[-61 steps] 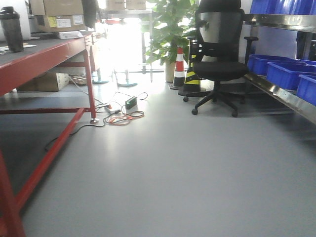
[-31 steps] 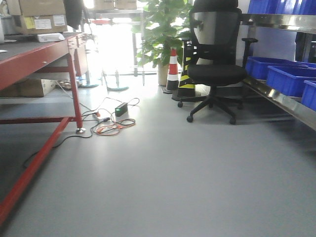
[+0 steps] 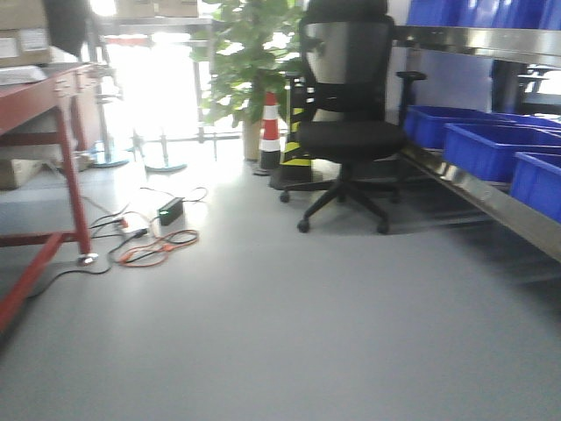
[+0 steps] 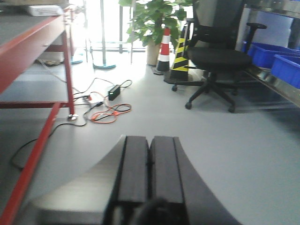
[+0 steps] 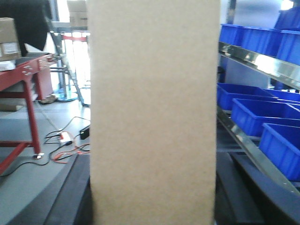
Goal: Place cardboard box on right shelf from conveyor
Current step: 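Drive to the steel shelf of blue bins holding the box in the right gripper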
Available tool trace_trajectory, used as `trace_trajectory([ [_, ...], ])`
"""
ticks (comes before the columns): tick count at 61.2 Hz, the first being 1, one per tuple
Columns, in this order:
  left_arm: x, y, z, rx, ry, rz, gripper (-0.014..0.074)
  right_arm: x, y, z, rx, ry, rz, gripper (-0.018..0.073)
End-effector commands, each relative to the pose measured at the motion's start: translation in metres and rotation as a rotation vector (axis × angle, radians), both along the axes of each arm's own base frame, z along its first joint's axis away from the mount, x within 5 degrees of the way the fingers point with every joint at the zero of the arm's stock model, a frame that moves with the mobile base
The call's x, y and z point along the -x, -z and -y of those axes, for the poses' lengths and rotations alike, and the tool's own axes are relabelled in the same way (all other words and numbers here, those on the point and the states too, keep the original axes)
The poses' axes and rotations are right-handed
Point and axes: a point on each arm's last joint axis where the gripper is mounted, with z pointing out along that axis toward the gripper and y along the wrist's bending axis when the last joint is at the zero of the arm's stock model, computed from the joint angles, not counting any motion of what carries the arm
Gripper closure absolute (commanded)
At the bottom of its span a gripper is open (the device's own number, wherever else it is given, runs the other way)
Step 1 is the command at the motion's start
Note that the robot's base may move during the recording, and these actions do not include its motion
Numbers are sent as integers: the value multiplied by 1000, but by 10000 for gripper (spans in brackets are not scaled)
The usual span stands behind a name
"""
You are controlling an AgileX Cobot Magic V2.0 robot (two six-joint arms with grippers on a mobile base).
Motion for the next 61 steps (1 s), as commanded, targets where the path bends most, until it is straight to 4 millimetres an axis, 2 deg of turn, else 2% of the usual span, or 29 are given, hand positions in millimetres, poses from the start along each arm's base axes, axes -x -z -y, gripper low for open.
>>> trace_trajectory([
  [1, 0, -6, -1, 14, -5, 83, 713, 3, -19, 2, -6, 23, 123, 491],
  [61, 0, -6, -1, 14, -5, 83, 713, 3, -19, 2, -6, 23, 123, 491],
])
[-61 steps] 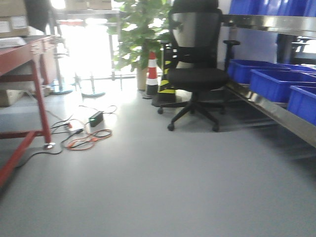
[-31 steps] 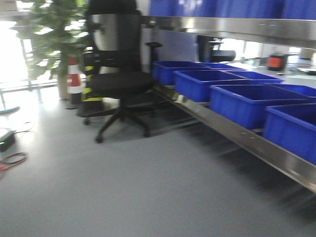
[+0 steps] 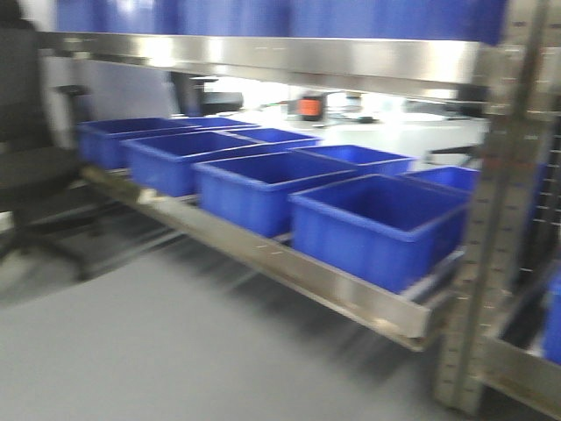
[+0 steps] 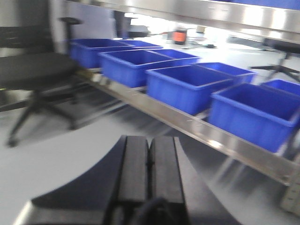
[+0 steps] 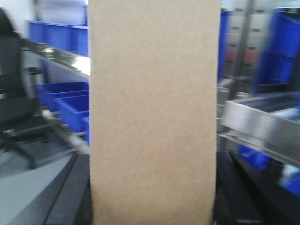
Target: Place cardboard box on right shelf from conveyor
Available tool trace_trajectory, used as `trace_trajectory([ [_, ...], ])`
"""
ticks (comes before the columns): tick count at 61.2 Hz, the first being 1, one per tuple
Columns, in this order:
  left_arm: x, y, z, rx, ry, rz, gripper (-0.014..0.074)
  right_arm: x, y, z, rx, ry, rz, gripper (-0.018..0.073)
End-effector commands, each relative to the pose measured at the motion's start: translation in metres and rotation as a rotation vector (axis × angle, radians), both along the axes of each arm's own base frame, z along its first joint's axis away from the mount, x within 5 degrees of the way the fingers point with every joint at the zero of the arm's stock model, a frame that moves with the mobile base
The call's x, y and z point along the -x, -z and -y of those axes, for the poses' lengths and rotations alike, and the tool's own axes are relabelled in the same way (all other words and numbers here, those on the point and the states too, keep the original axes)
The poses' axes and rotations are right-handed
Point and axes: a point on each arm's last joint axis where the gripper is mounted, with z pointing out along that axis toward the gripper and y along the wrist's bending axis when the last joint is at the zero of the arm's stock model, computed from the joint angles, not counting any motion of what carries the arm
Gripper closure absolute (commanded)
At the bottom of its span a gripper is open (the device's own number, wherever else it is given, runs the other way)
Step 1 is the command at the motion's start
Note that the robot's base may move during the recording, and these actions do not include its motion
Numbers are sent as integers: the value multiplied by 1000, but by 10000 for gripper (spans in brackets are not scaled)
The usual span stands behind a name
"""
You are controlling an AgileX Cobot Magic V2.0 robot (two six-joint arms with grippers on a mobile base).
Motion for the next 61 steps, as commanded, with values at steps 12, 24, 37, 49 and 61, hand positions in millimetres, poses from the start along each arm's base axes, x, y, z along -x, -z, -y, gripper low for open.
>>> trace_trajectory([
  [12, 0, -6, -1, 14, -5, 83, 713, 3, -19, 2, -5, 23, 123, 491],
  [24, 0, -6, -1, 14, -5, 83, 712, 3, -19, 2, -5, 23, 123, 491],
  [37, 0, -6, -1, 14, -5, 83, 713, 3, -19, 2, -5, 23, 123, 491],
  [49, 0, -6, -1, 14, -5, 83, 712, 3, -19, 2, -5, 23, 123, 491],
  [61, 0, -6, -1, 14, -5, 83, 712, 3, -19, 2, -5, 23, 123, 491],
])
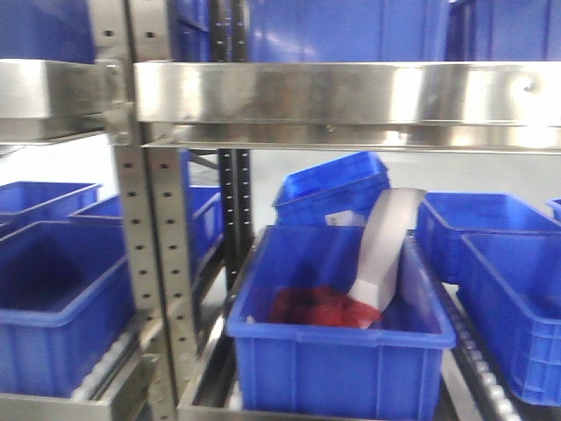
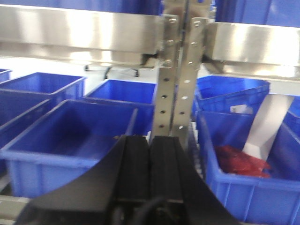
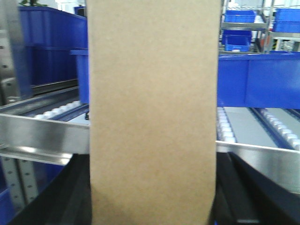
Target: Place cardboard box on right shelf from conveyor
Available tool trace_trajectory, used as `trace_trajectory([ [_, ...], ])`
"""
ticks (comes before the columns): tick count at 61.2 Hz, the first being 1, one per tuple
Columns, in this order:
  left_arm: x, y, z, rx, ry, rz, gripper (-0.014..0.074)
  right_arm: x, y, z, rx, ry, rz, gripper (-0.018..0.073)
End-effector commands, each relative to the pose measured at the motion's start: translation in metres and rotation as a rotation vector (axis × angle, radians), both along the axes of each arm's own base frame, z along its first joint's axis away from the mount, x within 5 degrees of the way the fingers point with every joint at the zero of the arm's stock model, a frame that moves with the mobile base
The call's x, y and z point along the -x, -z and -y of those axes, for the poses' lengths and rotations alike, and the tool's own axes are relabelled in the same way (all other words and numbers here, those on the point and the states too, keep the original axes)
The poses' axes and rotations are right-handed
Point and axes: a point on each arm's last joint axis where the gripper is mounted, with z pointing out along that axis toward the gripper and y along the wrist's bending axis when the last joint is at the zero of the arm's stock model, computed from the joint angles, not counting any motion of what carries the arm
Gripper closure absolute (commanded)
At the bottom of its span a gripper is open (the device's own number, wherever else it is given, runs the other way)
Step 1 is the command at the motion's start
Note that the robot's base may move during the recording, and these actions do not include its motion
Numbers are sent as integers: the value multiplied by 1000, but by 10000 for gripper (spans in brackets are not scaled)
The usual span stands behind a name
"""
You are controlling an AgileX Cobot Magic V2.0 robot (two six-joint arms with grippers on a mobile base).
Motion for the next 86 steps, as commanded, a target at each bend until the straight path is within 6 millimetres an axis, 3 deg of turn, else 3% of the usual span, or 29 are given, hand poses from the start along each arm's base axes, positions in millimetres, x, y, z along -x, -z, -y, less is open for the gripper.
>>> trace_trajectory([
  [1, 0, -6, -1, 14, -5, 83, 713, 3, -19, 2, -5, 23, 123, 491],
  [86, 0, -6, -1, 14, -5, 83, 713, 3, -20, 2, -7, 25, 135, 491],
])
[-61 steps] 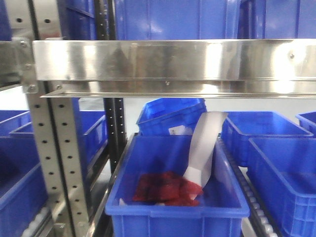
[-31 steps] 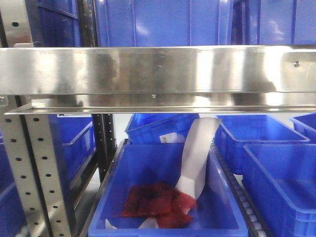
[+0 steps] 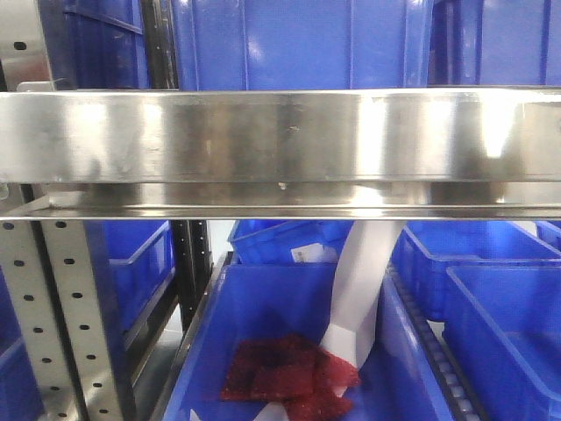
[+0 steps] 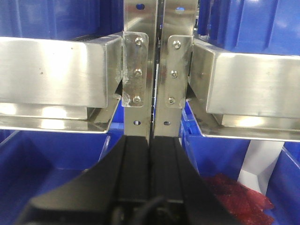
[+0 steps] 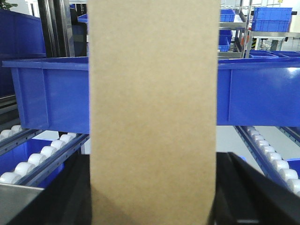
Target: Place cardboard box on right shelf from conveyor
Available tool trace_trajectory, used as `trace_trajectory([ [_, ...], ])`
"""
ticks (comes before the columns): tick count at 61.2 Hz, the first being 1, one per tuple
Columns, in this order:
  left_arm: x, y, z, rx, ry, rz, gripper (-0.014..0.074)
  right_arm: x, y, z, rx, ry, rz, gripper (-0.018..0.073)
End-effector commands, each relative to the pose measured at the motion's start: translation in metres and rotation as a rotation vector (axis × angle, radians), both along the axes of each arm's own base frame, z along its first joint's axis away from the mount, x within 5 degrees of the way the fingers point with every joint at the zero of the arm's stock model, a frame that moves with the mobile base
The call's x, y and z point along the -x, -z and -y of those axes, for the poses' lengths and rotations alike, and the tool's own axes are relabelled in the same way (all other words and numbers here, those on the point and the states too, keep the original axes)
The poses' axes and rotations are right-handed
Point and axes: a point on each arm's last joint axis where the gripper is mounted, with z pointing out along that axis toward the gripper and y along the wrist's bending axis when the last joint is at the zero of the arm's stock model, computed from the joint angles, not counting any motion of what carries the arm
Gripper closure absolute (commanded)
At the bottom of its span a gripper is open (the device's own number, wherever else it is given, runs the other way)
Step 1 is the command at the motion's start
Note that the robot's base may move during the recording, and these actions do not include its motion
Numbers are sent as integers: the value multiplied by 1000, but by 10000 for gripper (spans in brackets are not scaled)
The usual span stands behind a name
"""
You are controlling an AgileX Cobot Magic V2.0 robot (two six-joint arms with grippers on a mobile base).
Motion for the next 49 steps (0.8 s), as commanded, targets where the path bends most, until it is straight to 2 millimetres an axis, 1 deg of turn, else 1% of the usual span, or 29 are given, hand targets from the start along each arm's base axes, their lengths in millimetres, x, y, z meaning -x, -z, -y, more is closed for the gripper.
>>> trace_trajectory([
  [1, 0, -6, -1, 14, -5, 83, 713, 3, -20, 2, -7, 25, 135, 491],
  [9, 0, -6, -1, 14, -5, 83, 713, 4, -26, 2, -10, 26, 159, 491],
  [21, 0, -6, -1, 14, -5, 83, 713, 11, -48, 3, -15, 29, 237, 508],
  [27, 0, -6, -1, 14, -5, 83, 713, 8, -61, 3, 8, 29, 229, 508],
  [34, 0, -6, -1, 14, -5, 83, 713, -4, -81, 2, 186, 57, 221, 508],
  [43, 0, -6, -1, 14, -5, 83, 713, -31, -104, 0, 429, 75, 203, 508],
  [49, 0, -6, -1, 14, -5, 83, 713, -55, -108, -6, 594, 34, 144, 508],
])
